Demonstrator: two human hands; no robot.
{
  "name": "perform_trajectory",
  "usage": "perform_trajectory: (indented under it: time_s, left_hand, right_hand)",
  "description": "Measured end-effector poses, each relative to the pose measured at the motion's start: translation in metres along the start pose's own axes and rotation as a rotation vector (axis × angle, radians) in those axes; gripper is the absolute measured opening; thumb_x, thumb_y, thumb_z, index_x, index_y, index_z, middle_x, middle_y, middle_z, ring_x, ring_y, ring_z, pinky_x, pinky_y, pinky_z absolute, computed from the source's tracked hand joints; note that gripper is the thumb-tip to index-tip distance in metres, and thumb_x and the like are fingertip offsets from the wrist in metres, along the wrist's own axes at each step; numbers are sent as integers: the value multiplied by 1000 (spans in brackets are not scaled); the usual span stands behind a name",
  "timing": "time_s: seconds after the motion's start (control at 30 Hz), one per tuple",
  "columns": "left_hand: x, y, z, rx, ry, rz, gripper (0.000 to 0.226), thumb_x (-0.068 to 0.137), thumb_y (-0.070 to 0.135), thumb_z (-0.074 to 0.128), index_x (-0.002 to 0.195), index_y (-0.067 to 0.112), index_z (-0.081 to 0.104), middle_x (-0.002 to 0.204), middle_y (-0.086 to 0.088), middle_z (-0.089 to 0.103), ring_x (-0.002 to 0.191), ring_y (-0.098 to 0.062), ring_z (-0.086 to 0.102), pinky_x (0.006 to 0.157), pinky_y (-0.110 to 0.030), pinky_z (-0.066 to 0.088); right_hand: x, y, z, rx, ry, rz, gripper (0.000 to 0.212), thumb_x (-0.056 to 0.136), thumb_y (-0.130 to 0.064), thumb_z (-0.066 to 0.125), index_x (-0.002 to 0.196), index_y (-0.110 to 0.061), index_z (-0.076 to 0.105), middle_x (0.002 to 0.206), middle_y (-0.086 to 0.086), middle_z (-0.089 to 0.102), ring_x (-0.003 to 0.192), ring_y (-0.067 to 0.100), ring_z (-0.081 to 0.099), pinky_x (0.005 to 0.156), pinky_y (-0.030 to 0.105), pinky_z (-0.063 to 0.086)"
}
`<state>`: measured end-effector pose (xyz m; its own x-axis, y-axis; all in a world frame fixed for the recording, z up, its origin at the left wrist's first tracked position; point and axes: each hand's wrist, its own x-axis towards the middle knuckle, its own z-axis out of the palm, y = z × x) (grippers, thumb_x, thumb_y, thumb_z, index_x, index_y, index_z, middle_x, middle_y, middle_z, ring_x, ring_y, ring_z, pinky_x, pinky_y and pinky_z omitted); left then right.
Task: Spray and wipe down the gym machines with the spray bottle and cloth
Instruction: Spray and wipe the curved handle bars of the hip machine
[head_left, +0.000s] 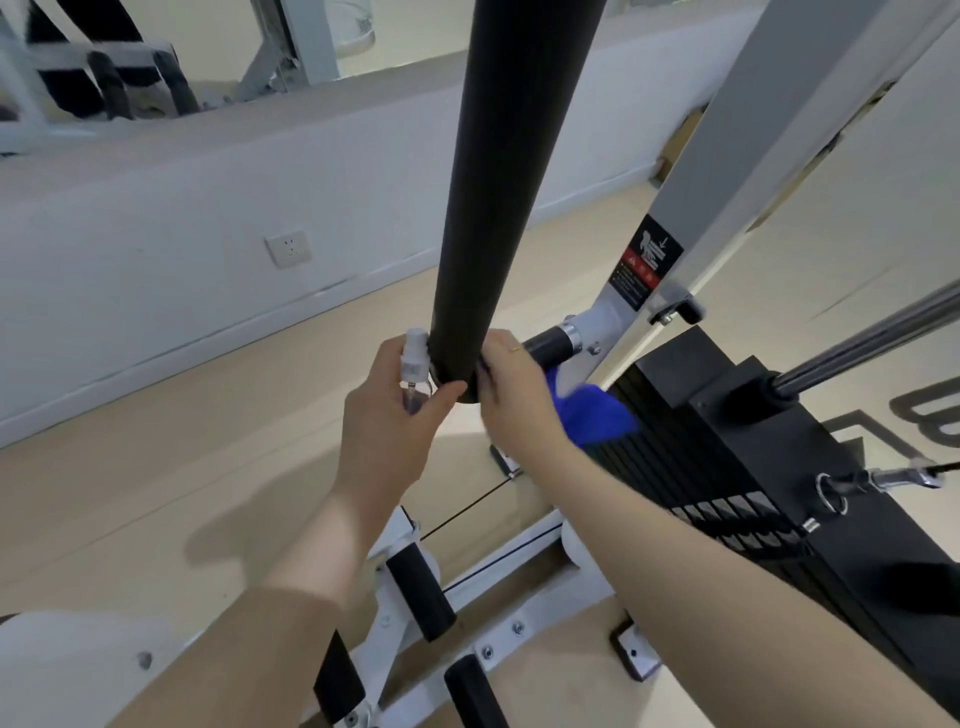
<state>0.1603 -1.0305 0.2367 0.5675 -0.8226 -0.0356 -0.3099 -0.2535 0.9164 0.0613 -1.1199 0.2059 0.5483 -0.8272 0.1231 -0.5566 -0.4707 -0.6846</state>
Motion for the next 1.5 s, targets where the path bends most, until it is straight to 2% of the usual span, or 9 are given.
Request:
perform_trajectory:
  time_s: [0.1, 0.37, 0.53, 0.67, 0.9, 1.03, 1.13, 1.33, 1.5]
  left_hand:
    - [5, 0, -5, 31, -64, -10, 38, 83, 23, 69, 116, 23, 50, 77, -5, 64, 66, -21, 61, 57, -18, 46]
    - [7, -2, -5, -34, -112, -24, 33, 84, 22, 67, 108, 32, 47, 78, 6, 61, 65, -17, 58, 54, -13, 42]
    - [-3, 11, -10, -176, -190, -87, 32, 90, 18, 57, 111, 40, 47, 91, 7, 63, 74, -14, 62, 67, -27, 52]
    - [-12, 26, -28, -261, -71, -171, 32, 96, 27, 45, 126, 37, 39, 68, -3, 60, 60, -12, 58, 61, -24, 50]
    - [-23, 11, -43, -284, -65, -104, 17, 96, 26, 46, 102, 42, 46, 74, 26, 62, 52, -11, 56, 60, -32, 52]
    - [-34, 11, -55, -309, -116, -104, 19, 95, 26, 47, 95, 45, 47, 89, 15, 63, 52, -11, 54, 57, -29, 49]
    - [-38, 18, -72, -322, -107, -103, 20, 94, 25, 49, 97, 45, 48, 89, 3, 65, 52, -8, 54, 57, -26, 48]
    - [-33, 24, -98, -338, -40, -71, 19, 92, 18, 53, 95, 37, 50, 66, 4, 60, 50, -7, 54, 53, -17, 46]
    - [-33, 7, -106, -367, 12, -121, 12, 93, 23, 51, 95, 35, 51, 79, 1, 62, 50, -6, 55, 61, -29, 49]
  right_hand:
    - [0, 15, -5, -86, -107, -142, 21, 93, -7, 46, 111, -13, 55, 115, 0, 51, 105, 9, 49, 100, 28, 39]
    - [15, 0, -11, 66, 145, 414, 29, 91, 0, 41, 107, -17, 59, 103, 3, 58, 95, 17, 55, 87, 29, 46]
    - [0, -56, -20, 923, 150, 876, 28, 94, -4, 39, 106, -16, 62, 99, 9, 65, 93, 25, 62, 72, 31, 52]
    - [-2, -73, -55, 1189, 223, 747, 29, 96, -4, 39, 106, -17, 63, 106, 8, 66, 98, 24, 64, 83, 37, 54]
    - [-37, -90, 18, 354, 273, 558, 28, 96, -10, 39, 120, -23, 44, 104, -2, 58, 89, 11, 54, 76, 23, 38]
    - [-24, -99, 4, 471, 367, 756, 25, 93, -4, 43, 116, -11, 45, 108, 9, 56, 92, 18, 54, 80, 27, 42]
    - [-45, -123, -15, 549, 389, 553, 17, 92, -11, 51, 92, -26, 43, 91, 2, 54, 82, 17, 57, 77, 29, 48]
    - [-37, -119, -4, -634, 132, -484, 21, 80, -2, 48, 89, -7, 66, 109, 12, 62, 89, 27, 56, 70, 35, 49]
    - [-7, -101, 14, -1430, -379, -533, 23, 81, -23, 64, 103, -17, 64, 118, 1, 55, 111, 22, 44, 88, 33, 39]
